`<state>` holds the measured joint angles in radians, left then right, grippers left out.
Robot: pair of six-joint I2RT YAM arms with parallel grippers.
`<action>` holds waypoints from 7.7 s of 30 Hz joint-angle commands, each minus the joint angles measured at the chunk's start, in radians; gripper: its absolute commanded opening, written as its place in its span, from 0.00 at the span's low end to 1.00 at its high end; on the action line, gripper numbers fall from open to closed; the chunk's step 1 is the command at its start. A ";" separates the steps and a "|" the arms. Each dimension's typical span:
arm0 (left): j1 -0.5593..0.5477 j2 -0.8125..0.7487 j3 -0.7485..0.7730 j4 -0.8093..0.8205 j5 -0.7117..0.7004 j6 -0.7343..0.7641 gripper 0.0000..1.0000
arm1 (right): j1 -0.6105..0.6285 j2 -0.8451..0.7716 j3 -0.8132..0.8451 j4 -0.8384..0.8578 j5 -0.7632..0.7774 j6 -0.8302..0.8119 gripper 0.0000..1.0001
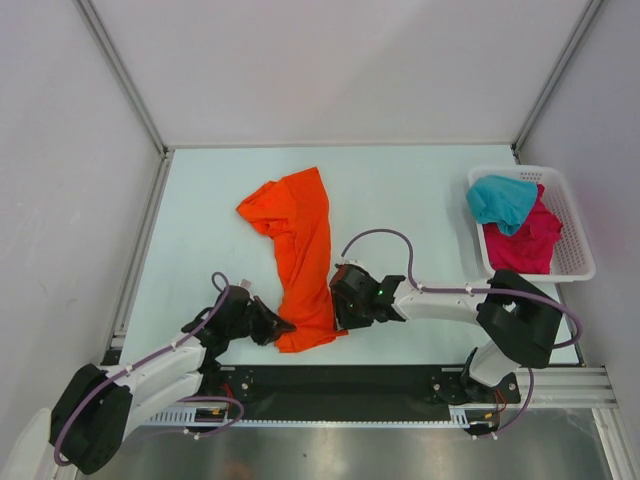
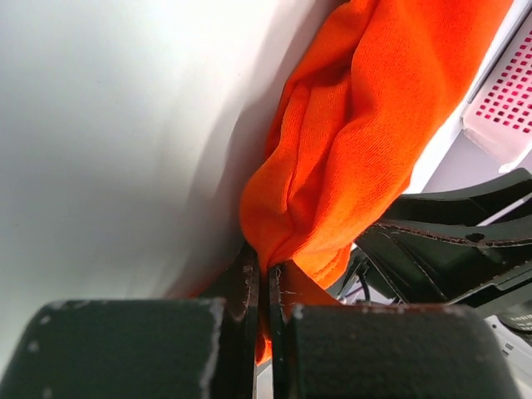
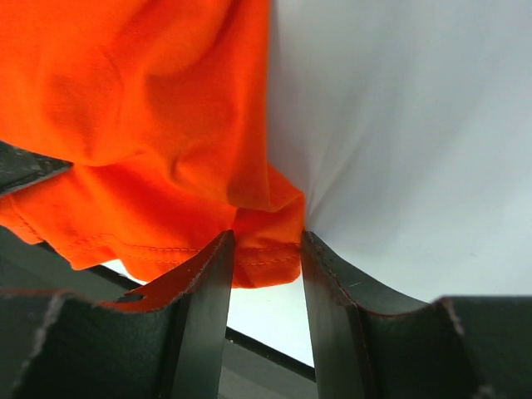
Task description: Fold and stack the t-shirts
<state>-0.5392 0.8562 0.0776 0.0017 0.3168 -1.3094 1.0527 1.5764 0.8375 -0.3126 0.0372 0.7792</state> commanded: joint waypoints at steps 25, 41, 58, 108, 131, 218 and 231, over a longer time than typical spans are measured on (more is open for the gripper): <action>0.056 -0.351 -0.019 -0.181 0.260 -0.117 0.04 | 0.090 -0.318 0.087 -0.301 0.102 0.054 0.00; 0.134 -0.035 0.086 0.169 0.312 -0.123 0.25 | -0.092 -0.063 0.345 -0.306 0.029 -0.162 0.00; 0.341 0.661 0.545 0.086 0.407 0.194 0.26 | -0.367 0.388 0.839 -0.373 -0.118 -0.373 0.00; 0.492 0.325 0.481 -0.204 0.077 0.460 0.48 | -0.114 0.134 0.500 -0.266 -0.082 -0.245 0.35; 0.535 0.198 0.422 -0.273 0.122 0.510 0.49 | -0.235 0.617 1.021 -0.355 -0.039 -0.408 0.34; 0.179 0.543 0.364 0.158 0.073 0.354 0.00 | -0.211 0.370 0.522 -0.187 -0.017 -0.314 0.00; 0.183 0.403 0.439 -0.065 -0.008 0.433 0.00 | -0.227 0.283 0.373 -0.094 0.015 -0.275 0.00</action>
<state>-0.3580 1.3003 0.4683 0.0025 0.3561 -0.9245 0.8307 1.9060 1.2415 -0.4145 0.0204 0.4831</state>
